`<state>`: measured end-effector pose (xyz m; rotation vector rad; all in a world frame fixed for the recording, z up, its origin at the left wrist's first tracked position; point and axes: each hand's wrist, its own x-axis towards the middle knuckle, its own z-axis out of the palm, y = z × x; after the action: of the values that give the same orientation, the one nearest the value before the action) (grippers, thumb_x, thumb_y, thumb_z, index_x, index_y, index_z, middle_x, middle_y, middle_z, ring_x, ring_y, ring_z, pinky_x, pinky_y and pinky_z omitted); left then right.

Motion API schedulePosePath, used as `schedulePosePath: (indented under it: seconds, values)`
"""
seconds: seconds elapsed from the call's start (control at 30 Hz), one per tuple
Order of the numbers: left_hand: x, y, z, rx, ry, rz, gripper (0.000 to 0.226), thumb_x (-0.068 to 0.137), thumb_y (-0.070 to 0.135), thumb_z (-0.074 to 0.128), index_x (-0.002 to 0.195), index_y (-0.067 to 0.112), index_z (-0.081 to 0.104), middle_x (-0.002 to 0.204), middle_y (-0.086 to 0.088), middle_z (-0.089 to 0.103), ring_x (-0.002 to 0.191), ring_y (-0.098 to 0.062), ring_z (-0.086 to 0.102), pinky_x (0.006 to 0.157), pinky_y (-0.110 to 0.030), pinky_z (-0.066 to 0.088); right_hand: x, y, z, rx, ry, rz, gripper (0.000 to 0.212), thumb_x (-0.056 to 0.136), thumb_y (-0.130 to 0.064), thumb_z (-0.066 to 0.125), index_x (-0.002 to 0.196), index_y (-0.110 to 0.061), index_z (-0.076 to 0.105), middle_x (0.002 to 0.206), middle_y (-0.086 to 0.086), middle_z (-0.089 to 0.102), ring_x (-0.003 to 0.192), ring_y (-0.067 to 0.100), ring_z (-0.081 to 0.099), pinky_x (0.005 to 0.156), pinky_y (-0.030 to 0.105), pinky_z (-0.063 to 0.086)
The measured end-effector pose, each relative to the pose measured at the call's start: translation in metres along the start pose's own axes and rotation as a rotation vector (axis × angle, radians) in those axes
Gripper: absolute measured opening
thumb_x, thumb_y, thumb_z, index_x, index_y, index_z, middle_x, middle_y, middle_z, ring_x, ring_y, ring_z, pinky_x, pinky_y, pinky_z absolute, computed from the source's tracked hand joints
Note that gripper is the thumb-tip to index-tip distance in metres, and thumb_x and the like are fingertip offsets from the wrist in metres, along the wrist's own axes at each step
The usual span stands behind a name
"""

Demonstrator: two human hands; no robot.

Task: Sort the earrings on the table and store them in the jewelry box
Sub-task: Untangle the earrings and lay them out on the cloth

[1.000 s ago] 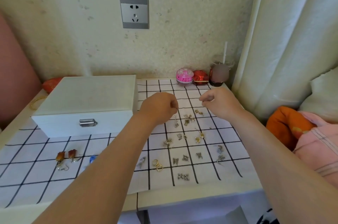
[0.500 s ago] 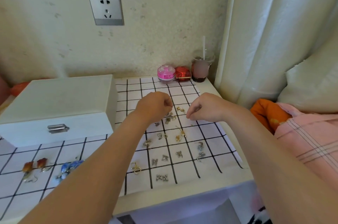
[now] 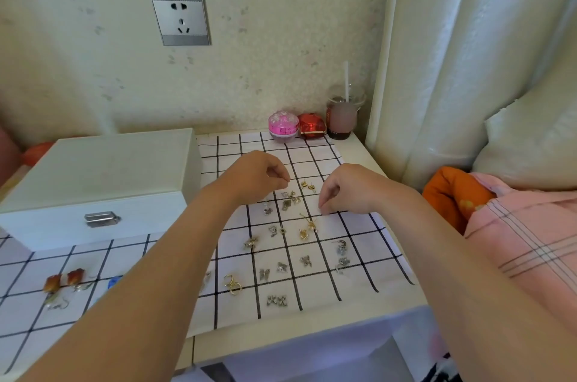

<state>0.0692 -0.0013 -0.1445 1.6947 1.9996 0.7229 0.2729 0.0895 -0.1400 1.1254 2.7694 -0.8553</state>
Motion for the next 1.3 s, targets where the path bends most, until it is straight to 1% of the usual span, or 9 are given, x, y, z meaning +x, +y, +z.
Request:
schedulePosePath:
  seconds: [0.23, 0.33, 0.5, 0.67, 0.77, 0.83, 0.9, 1.07, 1.3]
  values:
    - [-0.005, 0.016, 0.019, 0.061, -0.089, 0.062, 0.004, 0.087, 0.027, 0.073, 0.086, 0.031, 0.073, 0.083, 0.020, 0.067, 0.060, 0.003, 0.059, 0.057, -0.013, 0.042, 0.010, -0.001, 0.005, -0.076, 0.137, 0.053, 0.011, 0.085, -0.030, 0.076, 0.077, -0.037, 0.071, 0.083, -0.019, 0.064, 0.091, 0.010, 0.063, 0.081, 0.034, 0.056]
    - [-0.004, 0.022, 0.029, 0.146, -0.089, 0.149, 0.005, 0.084, 0.030, 0.075, 0.088, 0.031, 0.076, 0.088, 0.018, 0.065, 0.076, 0.003, 0.053, 0.067, -0.015, 0.039, 0.011, 0.001, 0.005, -0.070, 0.143, 0.055, 0.004, 0.085, -0.030, 0.076, 0.086, -0.033, 0.075, 0.088, -0.014, 0.064, 0.093, 0.012, 0.063, 0.078, 0.033, 0.056]
    - [-0.002, 0.023, 0.040, 0.266, -0.111, 0.218, 0.007, 0.084, 0.034, 0.074, 0.090, 0.034, 0.076, 0.089, 0.018, 0.064, 0.094, -0.007, 0.042, 0.081, -0.028, 0.042, 0.009, 0.005, -0.001, -0.027, 0.146, 0.035, 0.018, 0.082, -0.032, 0.080, 0.099, -0.031, 0.075, 0.087, -0.014, 0.058, 0.092, 0.012, 0.060, 0.080, 0.028, 0.049]
    - [-0.001, 0.025, 0.030, 0.275, -0.160, 0.190, 0.015, 0.084, 0.031, 0.075, 0.098, 0.035, 0.074, 0.099, 0.016, 0.061, 0.094, -0.005, 0.047, 0.081, -0.023, 0.042, 0.000, 0.011, -0.010, 0.026, 0.217, 0.047, 0.027, 0.098, -0.015, 0.057, 0.114, -0.028, 0.073, 0.103, -0.007, 0.061, 0.102, 0.013, 0.061, 0.076, 0.021, 0.043]
    - [-0.002, 0.027, 0.017, 0.165, -0.145, 0.119, 0.019, 0.088, 0.024, 0.072, 0.104, 0.034, 0.069, 0.099, 0.017, 0.059, 0.081, -0.002, 0.056, 0.064, -0.014, 0.041, -0.006, 0.007, -0.012, 0.091, 0.239, 0.033, 0.024, 0.100, -0.019, 0.055, 0.112, -0.028, 0.074, 0.103, -0.010, 0.069, 0.084, -0.005, 0.062, 0.060, 0.014, 0.038]
    - [-0.004, 0.027, 0.008, 0.112, -0.078, 0.103, 0.019, 0.089, 0.022, 0.070, 0.104, 0.034, 0.068, 0.098, 0.017, 0.062, 0.080, -0.005, 0.060, 0.064, -0.015, 0.044, -0.007, 0.003, -0.012, 0.133, 0.252, 0.013, 0.022, 0.099, -0.019, 0.057, 0.110, -0.028, 0.074, 0.103, -0.010, 0.071, 0.057, -0.014, 0.055, 0.054, 0.012, 0.036]
    - [-0.007, 0.027, 0.001, 0.080, -0.014, 0.115, 0.021, 0.089, 0.024, 0.070, 0.106, 0.034, 0.065, 0.096, 0.016, 0.064, 0.080, -0.005, 0.061, 0.069, -0.019, 0.049, -0.007, -0.002, -0.010, 0.196, 0.271, -0.019, 0.020, 0.096, -0.019, 0.062, 0.109, -0.029, 0.072, 0.104, -0.009, 0.072, 0.045, -0.009, 0.054, 0.055, 0.017, 0.043]
    - [-0.024, 0.027, -0.007, 0.008, 0.053, 0.184, 0.036, 0.083, 0.025, 0.077, 0.114, 0.037, 0.063, 0.096, 0.014, 0.066, 0.080, -0.006, 0.063, 0.075, -0.024, 0.053, -0.011, -0.026, -0.005, 0.441, 0.285, -0.051, 0.024, 0.088, -0.016, 0.074, 0.111, -0.021, 0.068, 0.093, -0.005, 0.075, 0.044, 0.012, 0.058, 0.057, 0.024, 0.051]
    - [-0.056, 0.021, -0.020, 0.060, 0.128, 0.254, 0.021, 0.082, 0.028, 0.078, 0.101, 0.036, 0.072, 0.089, 0.016, 0.071, 0.079, -0.004, 0.064, 0.076, -0.029, 0.056, -0.013, -0.059, 0.008, 0.615, 0.200, 0.027, 0.016, 0.077, -0.017, 0.085, 0.089, -0.021, 0.076, 0.072, -0.004, 0.070, 0.049, 0.005, 0.049, 0.046, 0.019, 0.036]
